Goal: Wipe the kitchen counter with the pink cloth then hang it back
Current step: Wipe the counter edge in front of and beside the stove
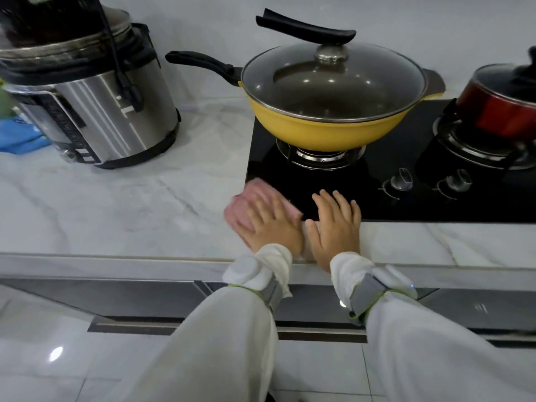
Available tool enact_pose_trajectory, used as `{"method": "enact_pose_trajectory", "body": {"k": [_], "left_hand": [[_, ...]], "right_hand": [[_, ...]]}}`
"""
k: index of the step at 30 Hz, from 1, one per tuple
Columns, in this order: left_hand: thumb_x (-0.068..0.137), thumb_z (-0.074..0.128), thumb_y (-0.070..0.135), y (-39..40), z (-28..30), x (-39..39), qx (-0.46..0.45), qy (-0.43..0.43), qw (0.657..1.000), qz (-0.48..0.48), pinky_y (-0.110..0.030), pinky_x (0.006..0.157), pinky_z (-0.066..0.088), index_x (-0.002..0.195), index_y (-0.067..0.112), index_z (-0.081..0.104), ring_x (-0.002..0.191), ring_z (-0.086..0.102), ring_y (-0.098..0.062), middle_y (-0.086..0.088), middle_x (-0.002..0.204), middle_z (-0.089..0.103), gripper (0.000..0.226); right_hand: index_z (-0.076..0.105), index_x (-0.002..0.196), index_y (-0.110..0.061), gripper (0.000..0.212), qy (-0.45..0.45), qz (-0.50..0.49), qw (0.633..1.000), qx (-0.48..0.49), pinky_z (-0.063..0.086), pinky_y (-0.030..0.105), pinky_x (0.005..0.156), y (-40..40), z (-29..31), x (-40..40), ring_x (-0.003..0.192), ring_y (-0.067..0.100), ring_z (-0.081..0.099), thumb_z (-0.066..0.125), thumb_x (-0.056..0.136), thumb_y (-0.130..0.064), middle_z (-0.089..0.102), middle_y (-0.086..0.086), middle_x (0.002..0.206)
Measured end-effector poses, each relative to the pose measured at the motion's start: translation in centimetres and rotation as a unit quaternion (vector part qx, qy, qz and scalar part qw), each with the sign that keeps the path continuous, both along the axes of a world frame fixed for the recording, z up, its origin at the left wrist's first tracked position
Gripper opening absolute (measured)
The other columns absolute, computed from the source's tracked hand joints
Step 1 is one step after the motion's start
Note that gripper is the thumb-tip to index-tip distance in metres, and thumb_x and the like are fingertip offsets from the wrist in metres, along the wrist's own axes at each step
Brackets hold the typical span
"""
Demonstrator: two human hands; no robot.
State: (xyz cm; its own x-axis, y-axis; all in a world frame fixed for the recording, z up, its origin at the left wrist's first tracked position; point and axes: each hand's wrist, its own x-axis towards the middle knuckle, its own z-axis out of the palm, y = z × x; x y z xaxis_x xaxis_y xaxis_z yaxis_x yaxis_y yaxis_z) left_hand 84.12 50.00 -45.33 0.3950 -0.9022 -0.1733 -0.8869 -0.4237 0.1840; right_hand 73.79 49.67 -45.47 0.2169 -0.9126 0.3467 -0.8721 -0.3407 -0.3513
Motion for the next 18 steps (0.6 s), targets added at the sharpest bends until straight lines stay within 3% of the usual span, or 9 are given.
{"method": "enact_pose_trajectory", "body": {"k": [3, 6, 9, 12, 15, 18], "left_hand": [[0.096, 0.029, 0.045, 0.8, 0.4, -1.8, 0.025, -0.039, 0.967, -0.249, -0.060, 0.113, -0.007, 0.150, 0.034, -0.013, 0.148, -0.017, -0.023, 0.000, 0.160, -0.016, 0.069], [0.095, 0.031, 0.050, 0.8, 0.5, -0.2, 0.012, -0.058, 0.953, -0.296, -0.059, 0.114, -0.009, 0.148, 0.041, -0.012, 0.147, -0.019, -0.022, 0.003, 0.160, -0.017, 0.069], [0.095, 0.024, 0.057, 1.2, -0.2, 4.5, 0.006, -0.037, 0.982, -0.185, -0.063, 0.112, -0.004, 0.146, 0.048, -0.011, 0.148, -0.016, -0.025, 0.002, 0.161, -0.013, 0.063], [0.092, 0.031, 0.059, 1.7, -0.2, 10.6, 0.007, -0.004, 1.000, -0.030, -0.068, 0.110, 0.002, 0.147, 0.046, -0.008, 0.148, -0.009, -0.030, 0.004, 0.161, -0.006, 0.069], [0.090, 0.029, 0.060, 2.2, 0.6, 13.9, 0.032, 0.039, 0.994, 0.099, -0.064, 0.113, -0.004, 0.150, 0.038, -0.006, 0.148, -0.010, -0.027, 0.008, 0.161, -0.007, 0.073], [0.094, 0.024, 0.057, 2.8, 0.3, 11.0, 0.003, 0.027, 0.988, 0.155, -0.062, 0.114, -0.008, 0.152, 0.027, -0.003, 0.149, -0.009, -0.027, 0.003, 0.162, -0.006, 0.072]], "right_hand": [[0.045, 0.124, -0.008, 0.052, -0.043, 0.027, 0.998, -0.041, 0.017, 0.047, 0.108, 0.3, -0.2, -0.6, 0.129, 0.027, 0.035, 0.033, 0.081, -0.035, 0.055, 0.017, 0.133], [0.044, 0.124, -0.008, 0.053, -0.048, 0.019, 0.998, -0.047, 0.015, 0.048, 0.109, 0.5, -0.3, -0.8, 0.130, 0.028, 0.034, 0.035, 0.079, -0.035, 0.053, 0.017, 0.135], [0.050, 0.127, -0.007, 0.057, -0.029, 0.006, 0.999, -0.024, 0.017, 0.054, 0.110, 0.4, -0.3, -0.5, 0.132, 0.033, 0.039, 0.035, 0.081, -0.036, 0.052, 0.015, 0.138], [0.048, 0.131, -0.008, 0.060, 0.004, 0.012, 1.000, -0.009, 0.017, 0.057, 0.111, 0.6, -0.2, -0.5, 0.135, 0.034, 0.037, 0.032, 0.083, -0.038, 0.049, 0.014, 0.141], [0.045, 0.135, -0.010, 0.062, 0.032, 0.024, 0.999, -0.005, 0.017, 0.058, 0.111, 0.6, -0.1, -0.4, 0.136, 0.035, 0.036, 0.029, 0.084, -0.040, 0.046, 0.014, 0.144], [0.044, 0.136, -0.009, 0.064, 0.023, 0.034, 0.999, -0.004, 0.015, 0.058, 0.112, 0.6, -0.2, -0.5, 0.137, 0.035, 0.034, 0.028, 0.083, -0.041, 0.044, 0.013, 0.145]]}}
